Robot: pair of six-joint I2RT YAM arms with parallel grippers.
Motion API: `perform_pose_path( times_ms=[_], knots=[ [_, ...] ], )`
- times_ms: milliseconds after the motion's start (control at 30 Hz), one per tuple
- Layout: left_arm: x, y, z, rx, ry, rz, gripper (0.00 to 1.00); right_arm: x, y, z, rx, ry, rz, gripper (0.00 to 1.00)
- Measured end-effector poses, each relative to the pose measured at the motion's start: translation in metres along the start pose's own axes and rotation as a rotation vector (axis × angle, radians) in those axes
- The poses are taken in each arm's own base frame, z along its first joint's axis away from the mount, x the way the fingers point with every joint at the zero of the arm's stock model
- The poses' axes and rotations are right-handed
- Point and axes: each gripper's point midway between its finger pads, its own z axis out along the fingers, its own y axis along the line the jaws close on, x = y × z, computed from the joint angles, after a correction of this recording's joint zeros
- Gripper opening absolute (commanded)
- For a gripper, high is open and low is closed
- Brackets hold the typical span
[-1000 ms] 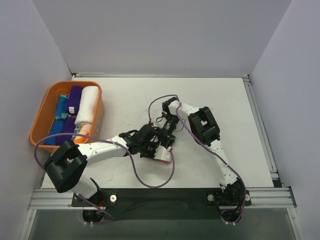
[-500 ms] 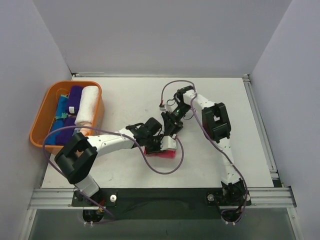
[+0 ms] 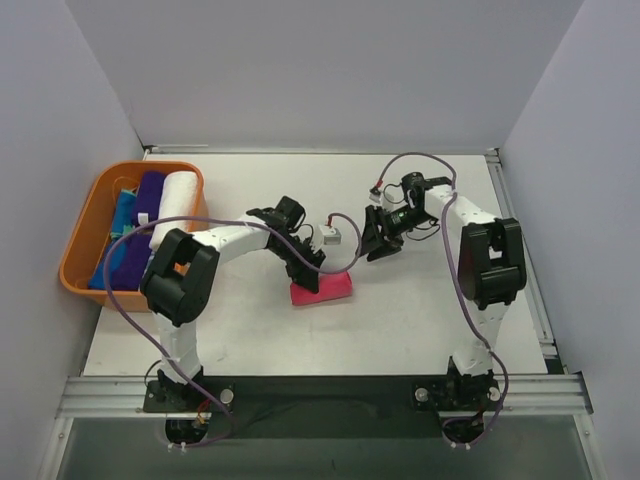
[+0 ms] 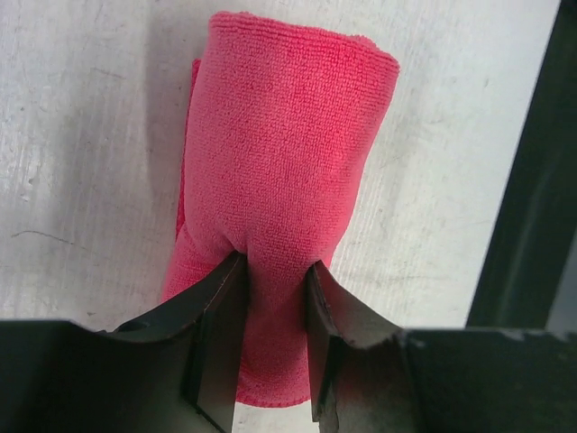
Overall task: Roll the towels
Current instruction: Roll the towel
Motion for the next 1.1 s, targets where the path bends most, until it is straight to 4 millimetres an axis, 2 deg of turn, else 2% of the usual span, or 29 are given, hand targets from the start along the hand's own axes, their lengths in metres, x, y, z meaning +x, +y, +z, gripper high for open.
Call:
perform_pose_path(
  times_ms=[100,333,567,867,900,967,1000,1033,1100],
  knots=[
    [-0.001,0.003,-0.001,0.049,-0.016,-0.082,0.10,0.013,0.008,0.009,-0.005,-0.008,0.015,0.52],
    [-0.003,0.007,-0.003,0.128,-0.049,-0.217,0.10,0.013,0.022,0.036,-0.046,-0.014,-0.036,0.55],
    [-0.002,0.013,-0.008,0.209,-0.090,-0.330,0.10,0.034,0.019,0.064,-0.068,0.019,-0.074,0.57],
    [0.003,0.017,-0.013,0.268,-0.093,-0.430,0.11,0.033,0.026,0.076,-0.077,0.009,-0.172,0.52],
    [0.003,0.018,-0.013,0.273,-0.092,-0.443,0.11,0.032,0.027,0.077,-0.078,0.008,-0.182,0.50],
    [0.003,0.019,-0.014,0.286,-0.090,-0.475,0.11,0.031,0.028,0.079,-0.078,0.005,-0.195,0.39],
    [0.004,0.020,-0.015,0.292,-0.089,-0.491,0.11,0.030,0.027,0.079,-0.076,0.002,-0.201,0.32],
    [0.004,0.021,-0.016,0.298,-0.090,-0.507,0.12,0.029,0.027,0.079,-0.075,-0.001,-0.206,0.18],
    [0.005,0.023,-0.017,0.309,-0.092,-0.542,0.14,0.028,0.027,0.079,-0.077,-0.007,-0.218,0.05]
  ],
)
